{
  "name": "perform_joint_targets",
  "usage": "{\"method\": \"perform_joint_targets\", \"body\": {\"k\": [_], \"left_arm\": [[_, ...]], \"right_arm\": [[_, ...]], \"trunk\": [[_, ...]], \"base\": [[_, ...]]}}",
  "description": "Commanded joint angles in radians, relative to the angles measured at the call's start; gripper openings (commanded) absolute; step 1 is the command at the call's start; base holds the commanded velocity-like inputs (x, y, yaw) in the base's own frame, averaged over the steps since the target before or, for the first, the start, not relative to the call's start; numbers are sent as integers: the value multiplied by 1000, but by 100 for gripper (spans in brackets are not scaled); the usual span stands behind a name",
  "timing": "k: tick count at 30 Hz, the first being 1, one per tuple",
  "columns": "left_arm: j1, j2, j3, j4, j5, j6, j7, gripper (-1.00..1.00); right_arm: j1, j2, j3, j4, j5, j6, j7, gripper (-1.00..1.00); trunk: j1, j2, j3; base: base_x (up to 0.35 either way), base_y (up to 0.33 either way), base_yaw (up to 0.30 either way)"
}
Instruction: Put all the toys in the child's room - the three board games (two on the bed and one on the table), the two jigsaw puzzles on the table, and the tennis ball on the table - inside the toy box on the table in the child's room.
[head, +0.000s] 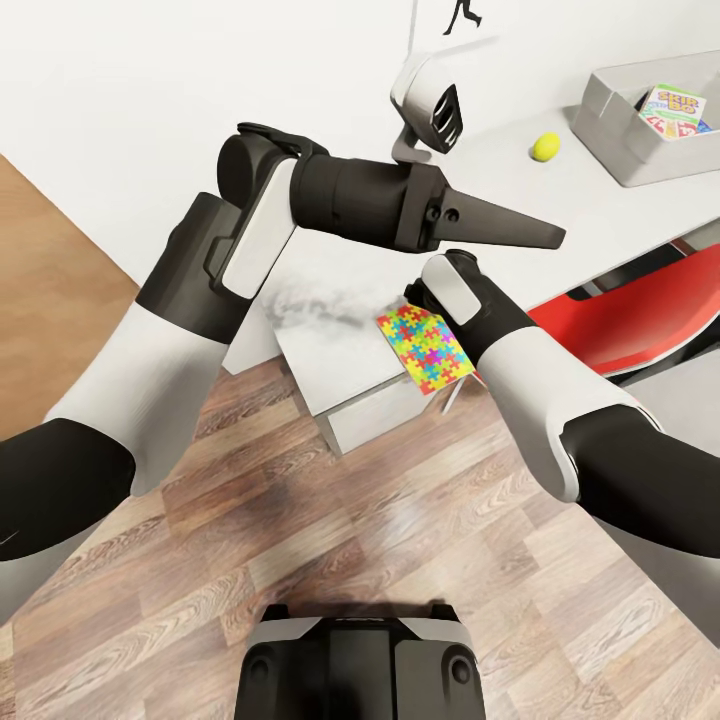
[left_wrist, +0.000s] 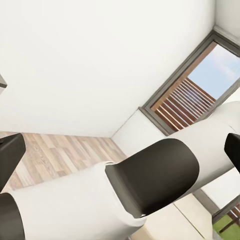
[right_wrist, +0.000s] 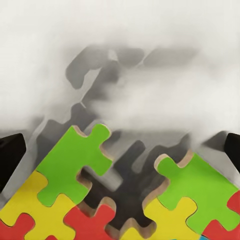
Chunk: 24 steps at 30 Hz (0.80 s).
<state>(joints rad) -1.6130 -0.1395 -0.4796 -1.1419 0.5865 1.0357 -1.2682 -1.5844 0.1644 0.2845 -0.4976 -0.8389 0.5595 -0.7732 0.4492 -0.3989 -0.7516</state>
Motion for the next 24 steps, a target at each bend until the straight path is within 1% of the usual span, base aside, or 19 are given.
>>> {"method": "perform_joint_targets", "body": {"k": [1,13,24], "left_arm": [[-1,0,-1,1,3,7,-2,100],[-1,0,0,1,3,7,0,100],[-1,0,0,1,3,7,0,100]], "right_arm": [[-1,-1,4,-1,-12,5,-8,100],[-2,-1,-4,-1,-14,6,-8,100],[-5,-1,-7,-1,-15,8,-10,100]], "trunk": [[1,-1,-1],[1,-1,0],[1,-1,15]], "base": [[-2,0,0],[0,0,0],[0,0,0]]}}
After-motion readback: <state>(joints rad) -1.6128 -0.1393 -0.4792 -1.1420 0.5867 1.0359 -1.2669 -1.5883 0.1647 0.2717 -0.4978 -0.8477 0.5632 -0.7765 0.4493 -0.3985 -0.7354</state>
